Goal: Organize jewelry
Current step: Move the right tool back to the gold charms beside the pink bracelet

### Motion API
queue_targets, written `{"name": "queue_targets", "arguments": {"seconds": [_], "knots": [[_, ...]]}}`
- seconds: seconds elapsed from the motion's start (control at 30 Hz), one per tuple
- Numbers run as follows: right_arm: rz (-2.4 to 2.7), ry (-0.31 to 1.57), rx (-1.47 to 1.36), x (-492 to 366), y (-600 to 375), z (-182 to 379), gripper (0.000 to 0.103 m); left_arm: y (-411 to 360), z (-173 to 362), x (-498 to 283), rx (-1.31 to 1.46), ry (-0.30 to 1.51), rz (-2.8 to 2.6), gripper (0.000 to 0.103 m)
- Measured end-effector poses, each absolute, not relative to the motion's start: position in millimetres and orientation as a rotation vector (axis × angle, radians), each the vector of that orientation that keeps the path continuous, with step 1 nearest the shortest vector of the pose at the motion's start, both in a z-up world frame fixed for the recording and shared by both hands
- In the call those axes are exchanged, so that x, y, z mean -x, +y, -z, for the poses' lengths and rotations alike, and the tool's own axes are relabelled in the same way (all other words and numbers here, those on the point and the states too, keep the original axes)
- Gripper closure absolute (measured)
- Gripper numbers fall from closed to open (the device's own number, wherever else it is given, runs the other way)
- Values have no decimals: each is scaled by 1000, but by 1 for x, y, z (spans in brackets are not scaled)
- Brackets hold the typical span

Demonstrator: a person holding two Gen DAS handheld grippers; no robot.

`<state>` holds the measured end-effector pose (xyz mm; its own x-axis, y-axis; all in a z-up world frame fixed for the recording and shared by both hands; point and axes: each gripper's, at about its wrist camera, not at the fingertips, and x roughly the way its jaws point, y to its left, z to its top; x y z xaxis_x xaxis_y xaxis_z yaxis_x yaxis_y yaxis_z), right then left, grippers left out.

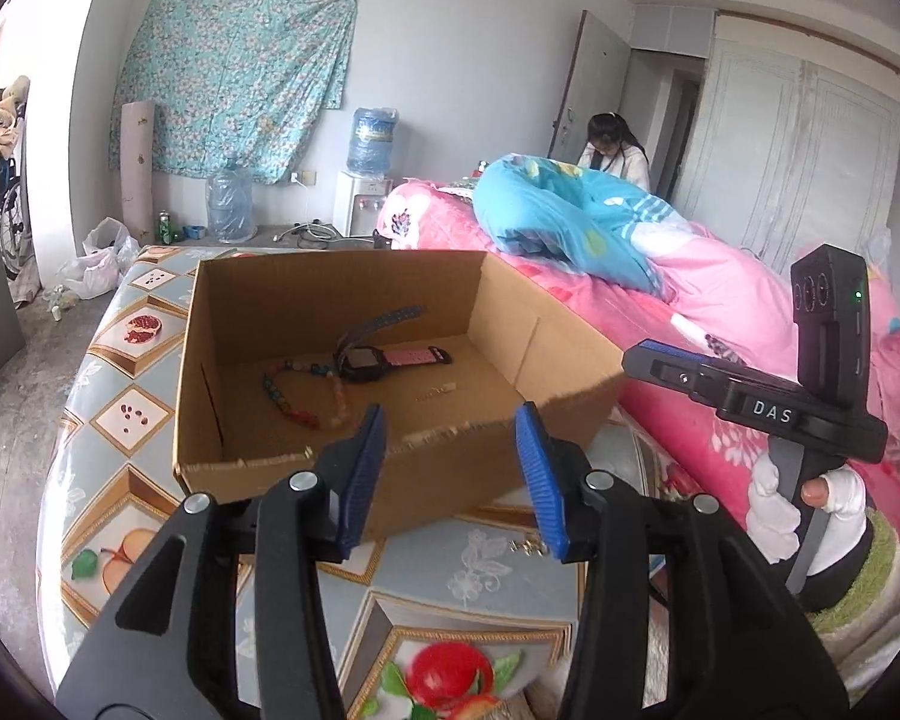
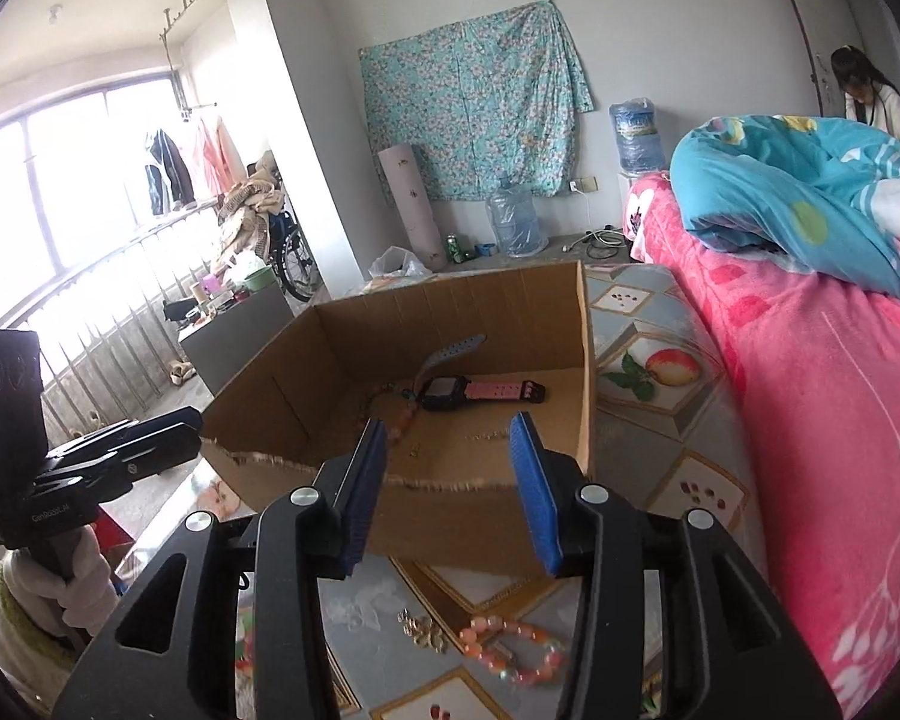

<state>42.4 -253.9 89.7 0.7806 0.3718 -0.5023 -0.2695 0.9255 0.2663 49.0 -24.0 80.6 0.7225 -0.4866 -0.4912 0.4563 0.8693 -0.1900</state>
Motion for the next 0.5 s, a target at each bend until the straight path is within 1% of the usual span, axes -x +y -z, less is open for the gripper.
{"name": "queue_targets", "arguments": {"seconds": [0.07,0.17,0.23,0.33,0.4,0.43,0.5], "knots": [[-335,615,-176,-28,-256,-74,61,-29,-72,-37,46,582,530,60],[-319,683,-157,-12,-253,-49,61,-40,-47,-32,96,681,571,60],[-321,728,-146,-6,-248,-32,62,-55,-30,-32,55,731,561,60],[-331,765,-115,3,-236,-12,64,-76,-10,-36,-44,752,541,60],[-338,783,-94,5,-229,0,65,-87,0,-42,-100,763,539,64],[-342,791,-87,4,-227,5,66,-92,3,-45,-123,768,540,69],[-348,798,-86,3,-224,10,66,-101,9,-51,-161,770,553,71]]}}
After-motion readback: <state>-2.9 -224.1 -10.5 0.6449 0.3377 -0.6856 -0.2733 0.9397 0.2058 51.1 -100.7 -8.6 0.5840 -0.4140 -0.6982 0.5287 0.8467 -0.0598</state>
